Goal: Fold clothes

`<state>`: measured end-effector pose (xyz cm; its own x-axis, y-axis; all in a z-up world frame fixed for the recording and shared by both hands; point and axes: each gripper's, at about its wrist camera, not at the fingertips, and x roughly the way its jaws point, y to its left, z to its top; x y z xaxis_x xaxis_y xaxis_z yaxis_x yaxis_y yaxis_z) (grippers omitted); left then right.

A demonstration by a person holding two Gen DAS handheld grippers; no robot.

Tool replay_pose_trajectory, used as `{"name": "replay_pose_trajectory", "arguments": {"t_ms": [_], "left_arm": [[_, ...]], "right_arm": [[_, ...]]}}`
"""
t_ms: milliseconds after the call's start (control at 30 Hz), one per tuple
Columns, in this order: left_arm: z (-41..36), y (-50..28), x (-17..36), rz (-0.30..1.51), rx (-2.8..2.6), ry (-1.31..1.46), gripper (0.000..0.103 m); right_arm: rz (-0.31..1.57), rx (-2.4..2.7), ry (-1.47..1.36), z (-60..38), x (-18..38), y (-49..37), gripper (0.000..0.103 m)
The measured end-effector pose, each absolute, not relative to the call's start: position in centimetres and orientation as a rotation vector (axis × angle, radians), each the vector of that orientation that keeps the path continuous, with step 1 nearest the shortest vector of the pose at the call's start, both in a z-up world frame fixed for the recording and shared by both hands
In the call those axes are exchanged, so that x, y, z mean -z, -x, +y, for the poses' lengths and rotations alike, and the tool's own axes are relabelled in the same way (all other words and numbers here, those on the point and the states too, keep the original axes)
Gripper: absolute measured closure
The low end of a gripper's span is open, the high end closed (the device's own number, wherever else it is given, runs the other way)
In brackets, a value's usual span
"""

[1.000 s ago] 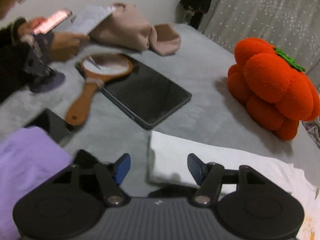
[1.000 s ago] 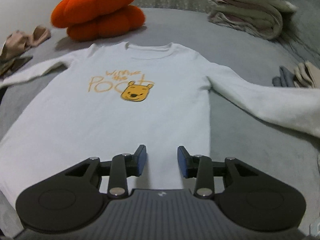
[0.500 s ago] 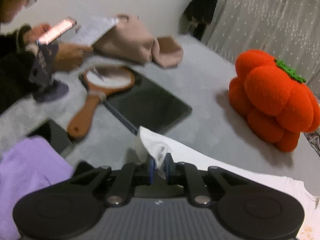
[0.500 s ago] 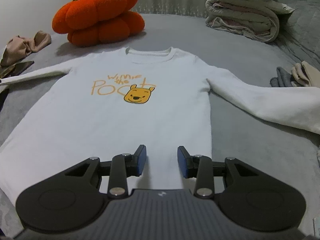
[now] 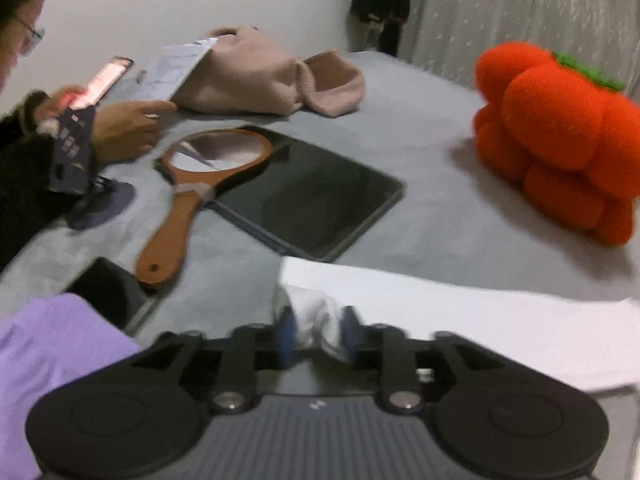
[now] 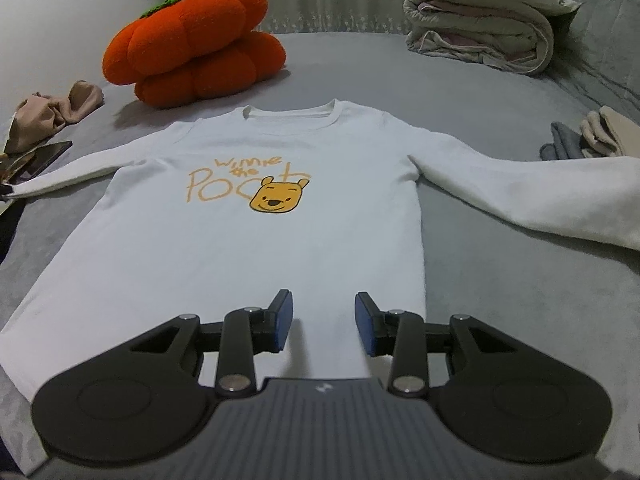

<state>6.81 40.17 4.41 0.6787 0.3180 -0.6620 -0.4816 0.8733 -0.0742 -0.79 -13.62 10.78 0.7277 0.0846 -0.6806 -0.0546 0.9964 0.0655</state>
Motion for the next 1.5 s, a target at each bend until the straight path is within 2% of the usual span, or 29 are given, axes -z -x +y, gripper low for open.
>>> {"name": "replay_pose_trajectory", "arguments": {"t_ms": [100, 167, 300, 500, 633, 700, 767, 967, 1000, 1033, 1067, 1100, 1167, 1367, 1500], "left_arm": [[40.8, -5.5, -6.0, 0.629, -0.438, 0.32, 0.062], [40.4, -4.5, -7.4, 0.585, -0.423, 0.332, 0.052], [36.4, -1.8, -9.7, 0.566, -0.293, 0.249, 0.05], [25.9, 2.5, -7.5, 0.772, 0.095, 0.221, 0.05], [20.9, 5.6, -6.3, 0.819, 0.223, 0.171, 0.051], [20.1, 6.5, -5.5, 0.839, 0.23, 0.189, 0.055], [19.9, 7.0, -4.7, 0.863, 0.228, 0.226, 0.064], [19.6, 8.5, -4.2, 0.859, 0.229, 0.218, 0.065], [19.6, 8.7, -4.4, 0.855, 0.235, 0.222, 0.081], [19.6, 9.0, -4.6, 0.85, 0.241, 0.225, 0.097], [19.6, 9.2, -4.7, 0.846, 0.247, 0.228, 0.099], [19.6, 9.4, -4.9, 0.841, 0.253, 0.231, 0.1], [19.6, 9.9, -5.2, 0.832, 0.264, 0.237, 0.1], [19.7, 11.3, -6.3, 0.804, 0.3, 0.256, 0.1], [18.4, 10.9, -4.4, 0.872, 0.276, 0.173, 0.099]], "right_arm": [[0.747, -0.078, -0.05, -13.8, -11.0, 1.1, 0.064], [0.739, -0.073, -0.064, -14.2, -11.3, 1.3, 0.064], [0.733, -0.031, -0.166, -16.8, -12.0, 2.3, 0.062], [0.787, 0.021, -0.324, -20.2, -11.3, 5.2, 0.062], [0.788, 0.036, -0.413, -21.3, -11.4, 7.8, 0.062], [0.802, 0.046, -0.466, -21.5, -10.9, 9.2, 0.062], [0.818, 0.054, -0.508, -21.4, -10.5, 10.5, 0.062], [0.826, 0.046, -0.576, -20.4, -9.7, 13.5, 0.062], [0.828, 0.046, -0.581, -20.3, -9.5, 13.6, 0.063], [0.829, 0.047, -0.587, -20.2, -9.3, 13.7, 0.071], [0.833, 0.044, -0.59, -20.0, -9.1, 13.7, 0.077], [0.825, 0.042, -0.594, -20.1, -9.3, 13.8, 0.087], [0.786, 0.041, -0.61, -20.7, -10.1, 14.1, 0.094], [0.682, 0.034, -0.639, -22.0, -12.5, 15.3, 0.095], [0.756, 0.056, -0.575, -21.4, -11.7, 14.4, 0.095]]}}
